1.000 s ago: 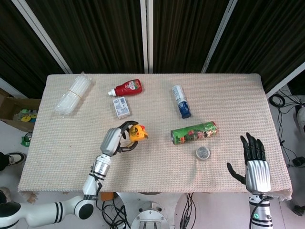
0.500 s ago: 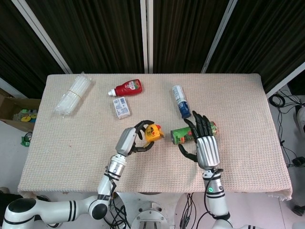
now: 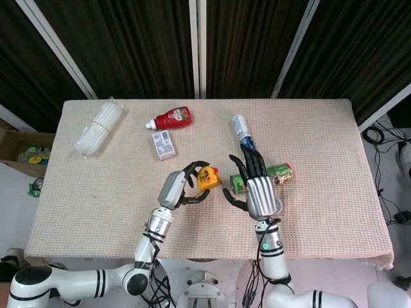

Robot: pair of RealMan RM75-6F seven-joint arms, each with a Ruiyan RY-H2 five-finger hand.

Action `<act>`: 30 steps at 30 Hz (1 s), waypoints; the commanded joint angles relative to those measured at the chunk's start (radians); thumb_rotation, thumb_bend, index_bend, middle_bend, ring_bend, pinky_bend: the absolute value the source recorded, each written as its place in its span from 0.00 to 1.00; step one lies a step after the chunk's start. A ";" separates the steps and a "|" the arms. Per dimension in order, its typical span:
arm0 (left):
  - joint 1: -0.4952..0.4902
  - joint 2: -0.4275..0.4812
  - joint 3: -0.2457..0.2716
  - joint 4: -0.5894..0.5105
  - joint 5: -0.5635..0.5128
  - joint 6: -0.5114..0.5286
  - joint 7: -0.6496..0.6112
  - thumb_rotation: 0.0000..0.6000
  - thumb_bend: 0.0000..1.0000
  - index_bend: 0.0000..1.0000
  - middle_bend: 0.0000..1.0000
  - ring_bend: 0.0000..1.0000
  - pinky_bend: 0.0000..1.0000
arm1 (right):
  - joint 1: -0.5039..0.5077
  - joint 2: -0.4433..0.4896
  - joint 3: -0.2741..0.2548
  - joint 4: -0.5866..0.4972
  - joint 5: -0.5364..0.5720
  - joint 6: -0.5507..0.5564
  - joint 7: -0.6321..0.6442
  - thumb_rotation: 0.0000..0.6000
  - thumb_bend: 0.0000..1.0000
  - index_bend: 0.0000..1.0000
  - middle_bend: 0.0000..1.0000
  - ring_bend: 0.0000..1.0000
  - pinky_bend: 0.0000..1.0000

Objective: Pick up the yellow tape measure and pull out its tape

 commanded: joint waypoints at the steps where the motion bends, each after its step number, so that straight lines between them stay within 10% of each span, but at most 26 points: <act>1: -0.001 -0.001 0.000 -0.004 -0.002 0.002 0.005 1.00 0.37 0.55 0.55 0.50 0.58 | 0.007 -0.004 -0.001 0.005 0.003 0.003 0.000 1.00 0.17 0.18 0.02 0.00 0.00; 30: -0.008 -0.002 0.008 -0.005 0.011 0.005 -0.019 1.00 0.38 0.55 0.55 0.50 0.58 | 0.055 -0.005 -0.010 0.021 0.031 0.035 0.028 1.00 0.21 0.19 0.03 0.00 0.00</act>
